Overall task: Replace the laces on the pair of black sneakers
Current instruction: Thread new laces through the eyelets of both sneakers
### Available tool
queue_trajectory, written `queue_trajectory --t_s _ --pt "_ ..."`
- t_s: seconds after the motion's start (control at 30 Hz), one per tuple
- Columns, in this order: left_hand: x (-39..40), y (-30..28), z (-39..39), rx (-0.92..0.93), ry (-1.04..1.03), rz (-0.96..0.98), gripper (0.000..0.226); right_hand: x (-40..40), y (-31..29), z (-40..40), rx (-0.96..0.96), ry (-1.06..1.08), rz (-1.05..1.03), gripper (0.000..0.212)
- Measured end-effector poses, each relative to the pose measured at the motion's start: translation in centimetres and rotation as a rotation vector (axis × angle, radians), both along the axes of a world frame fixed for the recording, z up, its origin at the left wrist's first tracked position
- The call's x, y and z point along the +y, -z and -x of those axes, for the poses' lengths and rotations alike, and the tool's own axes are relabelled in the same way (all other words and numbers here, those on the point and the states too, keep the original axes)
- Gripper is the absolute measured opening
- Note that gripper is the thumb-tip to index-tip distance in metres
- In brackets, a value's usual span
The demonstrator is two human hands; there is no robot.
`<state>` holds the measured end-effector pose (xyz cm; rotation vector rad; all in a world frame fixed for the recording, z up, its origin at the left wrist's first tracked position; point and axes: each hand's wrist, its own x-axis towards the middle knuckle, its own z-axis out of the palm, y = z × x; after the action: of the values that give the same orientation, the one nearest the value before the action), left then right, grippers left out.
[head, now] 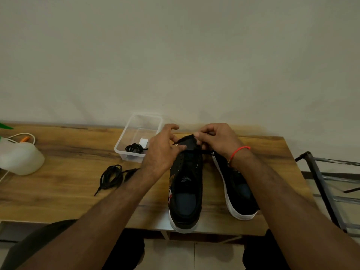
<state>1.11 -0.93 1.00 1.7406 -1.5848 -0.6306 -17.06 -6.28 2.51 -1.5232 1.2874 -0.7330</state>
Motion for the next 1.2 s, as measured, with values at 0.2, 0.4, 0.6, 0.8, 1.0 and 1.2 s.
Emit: queue_trajectory --t_s 0.2,0.4,0.6,0.8,1.0,1.2 --pt "0.4 2.4 1.1 -0.087 0.009 -0.258 0.050 -1.2 0.7 -0.9 -0.298 0.106 -0.205 0.020" --pt "0.3 2.8 0.8 -0.177 0.059 -0.345 0.029 -0.5 2.5 -2.0 -0.138 -0.107 -0.271 0.033" --pt "0.5 2.3 0.7 -0.157 0.130 -0.299 0.046 -0.7 3.4 -2.5 -0.093 0.018 -0.014 0.033" --pt "0.7 0.8 0.5 -0.036 0.070 -0.419 0.023 -1.1 3.6 -2.0 -0.188 0.094 -0.032 0.012" --pt "0.7 0.2 -0.1 0.202 0.022 -0.567 0.026 -0.6 4.0 -1.9 0.060 -0.057 0.038 0.011" --pt "0.7 -0.4 -0.9 0.428 0.003 -0.719 0.024 -0.4 3.7 -1.6 0.233 -0.187 0.061 0.023"
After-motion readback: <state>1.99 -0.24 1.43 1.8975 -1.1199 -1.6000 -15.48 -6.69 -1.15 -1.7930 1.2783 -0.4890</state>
